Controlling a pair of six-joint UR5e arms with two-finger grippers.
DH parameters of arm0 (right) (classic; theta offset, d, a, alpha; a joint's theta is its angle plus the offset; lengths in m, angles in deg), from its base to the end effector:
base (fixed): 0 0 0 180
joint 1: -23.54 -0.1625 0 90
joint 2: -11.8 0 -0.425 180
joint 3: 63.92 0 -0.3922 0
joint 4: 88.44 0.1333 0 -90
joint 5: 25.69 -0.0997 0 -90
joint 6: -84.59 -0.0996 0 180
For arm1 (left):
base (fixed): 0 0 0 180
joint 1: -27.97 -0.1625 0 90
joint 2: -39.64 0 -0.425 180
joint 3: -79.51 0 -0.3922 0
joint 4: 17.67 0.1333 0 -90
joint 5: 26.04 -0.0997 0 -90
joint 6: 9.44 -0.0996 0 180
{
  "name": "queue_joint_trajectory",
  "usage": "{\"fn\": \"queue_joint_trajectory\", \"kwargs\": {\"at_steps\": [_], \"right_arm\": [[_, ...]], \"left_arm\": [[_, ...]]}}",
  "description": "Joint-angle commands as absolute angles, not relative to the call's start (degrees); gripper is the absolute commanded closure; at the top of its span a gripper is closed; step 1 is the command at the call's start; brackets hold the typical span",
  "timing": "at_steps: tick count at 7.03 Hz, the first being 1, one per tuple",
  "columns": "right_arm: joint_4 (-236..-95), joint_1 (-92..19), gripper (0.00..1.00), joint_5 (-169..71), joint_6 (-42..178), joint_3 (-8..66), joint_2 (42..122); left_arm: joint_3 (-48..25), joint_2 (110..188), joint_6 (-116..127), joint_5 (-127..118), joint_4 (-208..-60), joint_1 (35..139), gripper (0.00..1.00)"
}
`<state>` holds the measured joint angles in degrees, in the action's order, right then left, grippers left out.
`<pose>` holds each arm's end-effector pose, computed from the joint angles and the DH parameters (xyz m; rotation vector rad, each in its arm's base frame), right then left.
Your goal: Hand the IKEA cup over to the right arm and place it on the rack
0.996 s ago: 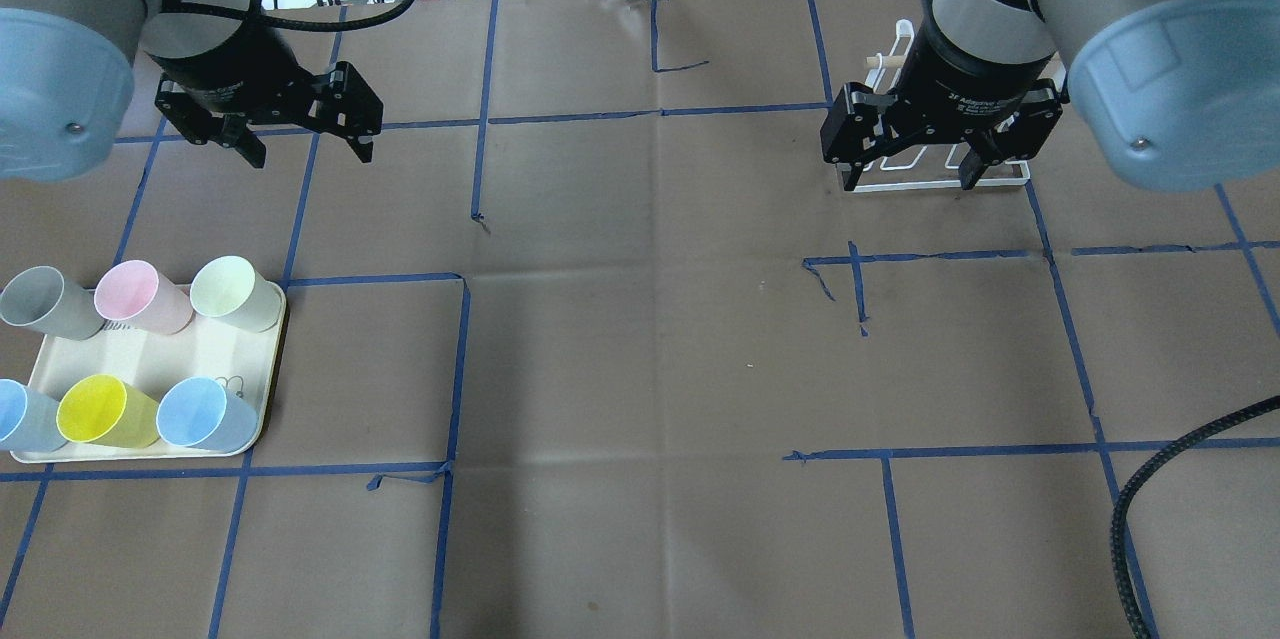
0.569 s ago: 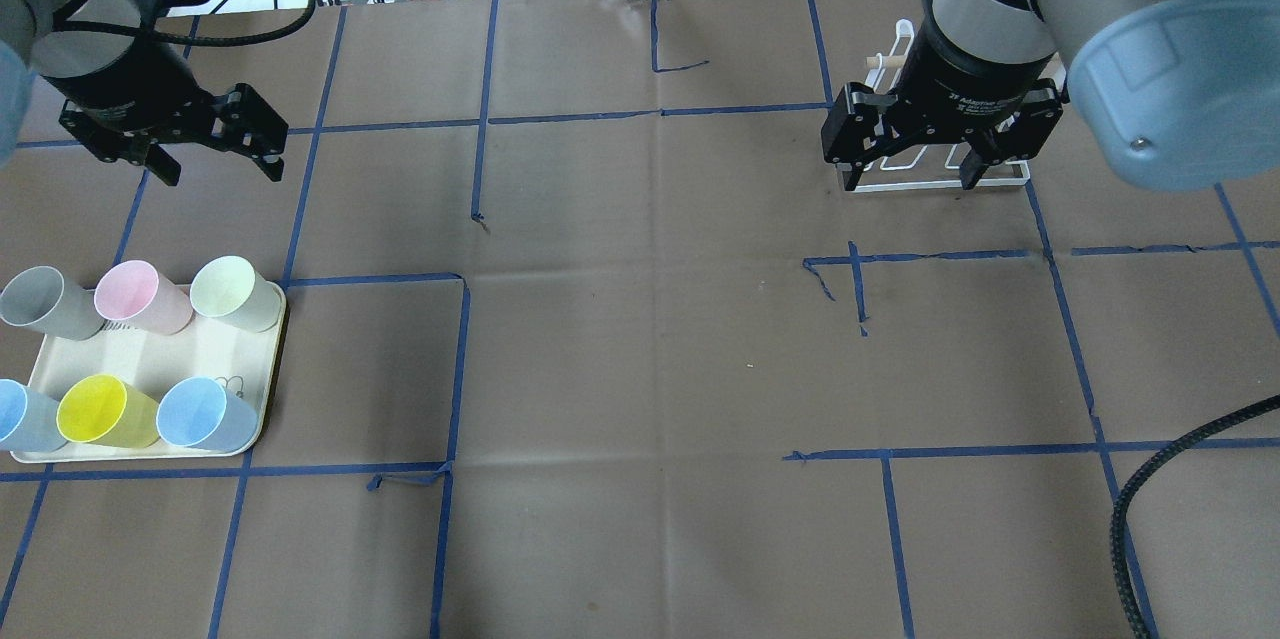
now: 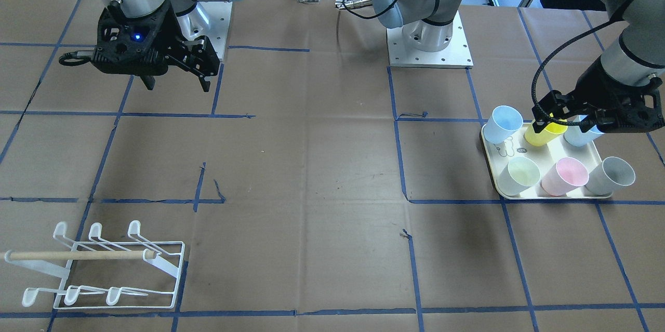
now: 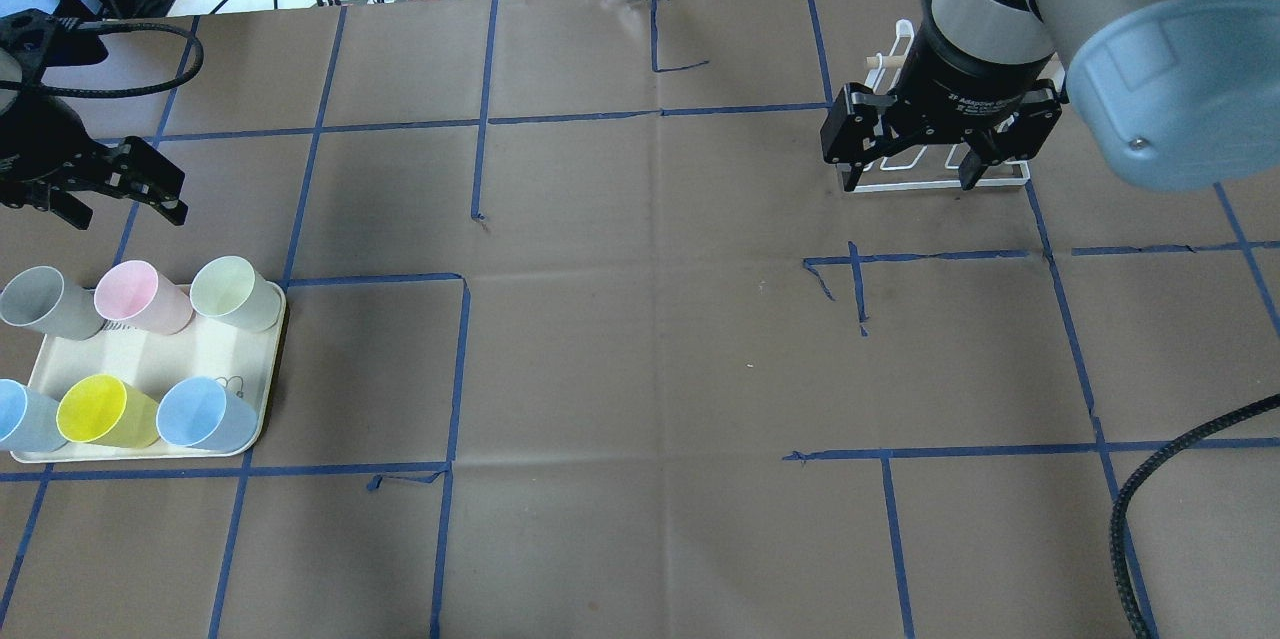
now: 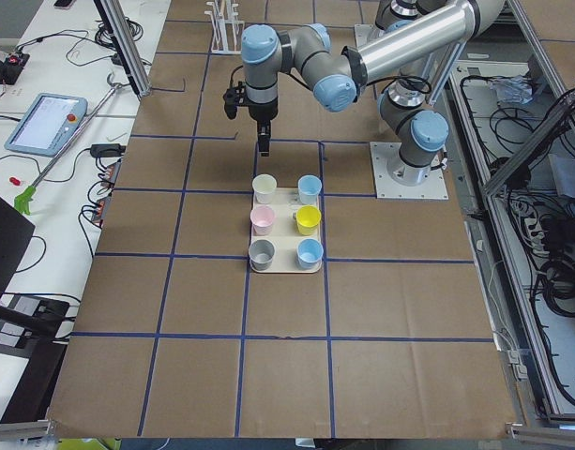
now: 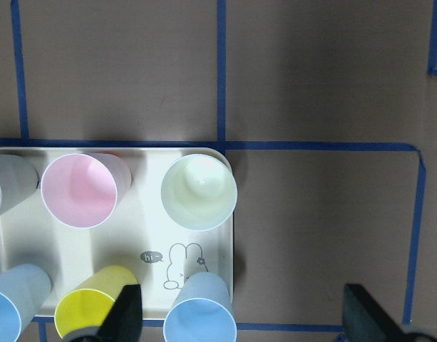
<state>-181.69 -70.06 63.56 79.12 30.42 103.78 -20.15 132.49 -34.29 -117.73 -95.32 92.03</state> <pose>0.1644 -0.4690 0.4731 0.0509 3.1268 -0.0226 0.1030 -0.5097 0.4022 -0.0296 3.1159 0.0236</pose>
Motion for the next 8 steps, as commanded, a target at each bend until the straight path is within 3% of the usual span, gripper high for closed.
{"fn": "queue_joint_trajectory", "kwargs": {"at_steps": [1, 3, 8], "right_arm": [[-181.7, -70.1, 0.00, 63.3, 79.1, 30.4, 103.7], [-181.7, -70.1, 0.00, 63.2, 79.1, 30.4, 103.9], [-181.7, -70.1, 0.00, 63.3, 79.1, 30.5, 103.7]], "left_arm": [[-25.7, 134.6, -32.8, -116.0, -86.7, 91.9, 0.01], [-31.7, 136.6, -32.7, -115.9, -77.4, 92.0, 0.01], [-35.0, 142.3, -33.3, -116.7, -69.4, 93.2, 0.01]]}}
